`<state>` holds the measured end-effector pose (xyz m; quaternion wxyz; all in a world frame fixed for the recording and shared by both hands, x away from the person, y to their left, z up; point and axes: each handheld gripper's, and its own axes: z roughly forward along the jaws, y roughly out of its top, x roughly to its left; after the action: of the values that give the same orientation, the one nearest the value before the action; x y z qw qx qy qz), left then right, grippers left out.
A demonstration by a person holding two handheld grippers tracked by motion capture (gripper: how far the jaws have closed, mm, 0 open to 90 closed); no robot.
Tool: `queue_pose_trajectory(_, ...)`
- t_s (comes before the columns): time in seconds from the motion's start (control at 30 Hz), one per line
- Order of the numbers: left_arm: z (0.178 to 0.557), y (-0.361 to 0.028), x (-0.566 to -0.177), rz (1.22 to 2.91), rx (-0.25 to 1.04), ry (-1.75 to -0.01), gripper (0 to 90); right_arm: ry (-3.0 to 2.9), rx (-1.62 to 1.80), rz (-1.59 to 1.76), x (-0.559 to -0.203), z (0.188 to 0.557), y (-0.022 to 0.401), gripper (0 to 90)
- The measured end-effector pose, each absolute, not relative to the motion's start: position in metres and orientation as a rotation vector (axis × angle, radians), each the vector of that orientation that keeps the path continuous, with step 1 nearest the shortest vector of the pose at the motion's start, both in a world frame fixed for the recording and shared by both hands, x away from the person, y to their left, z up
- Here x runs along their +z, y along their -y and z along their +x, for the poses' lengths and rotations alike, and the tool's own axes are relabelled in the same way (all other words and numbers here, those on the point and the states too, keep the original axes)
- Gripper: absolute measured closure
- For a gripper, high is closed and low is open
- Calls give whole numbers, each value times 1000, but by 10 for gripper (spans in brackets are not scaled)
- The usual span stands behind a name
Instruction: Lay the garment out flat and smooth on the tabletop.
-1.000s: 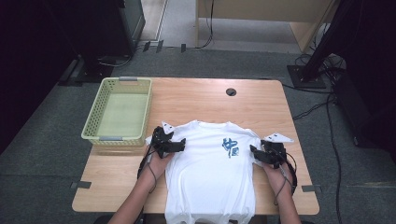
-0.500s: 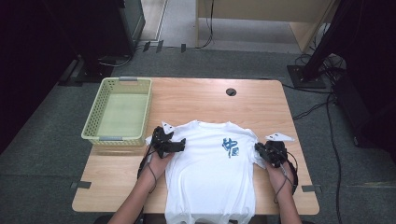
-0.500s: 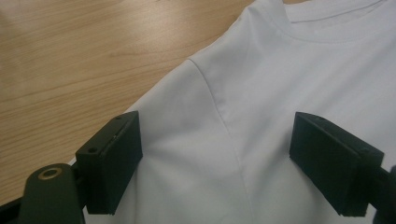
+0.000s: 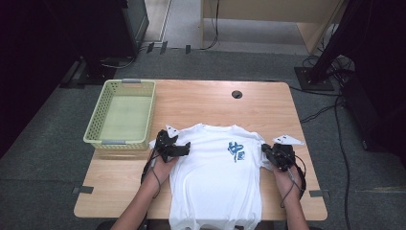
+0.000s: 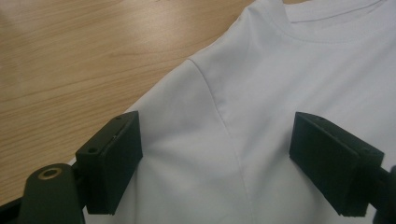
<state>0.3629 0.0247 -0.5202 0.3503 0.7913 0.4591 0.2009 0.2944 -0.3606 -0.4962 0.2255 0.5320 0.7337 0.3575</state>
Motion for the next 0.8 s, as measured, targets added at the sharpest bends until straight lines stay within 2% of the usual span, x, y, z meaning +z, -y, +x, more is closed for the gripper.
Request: queue_pose_trajectory(0.8,363,-25,-520,2050,520,-1189,172,-2117,963,1339,-490,297,324,869)
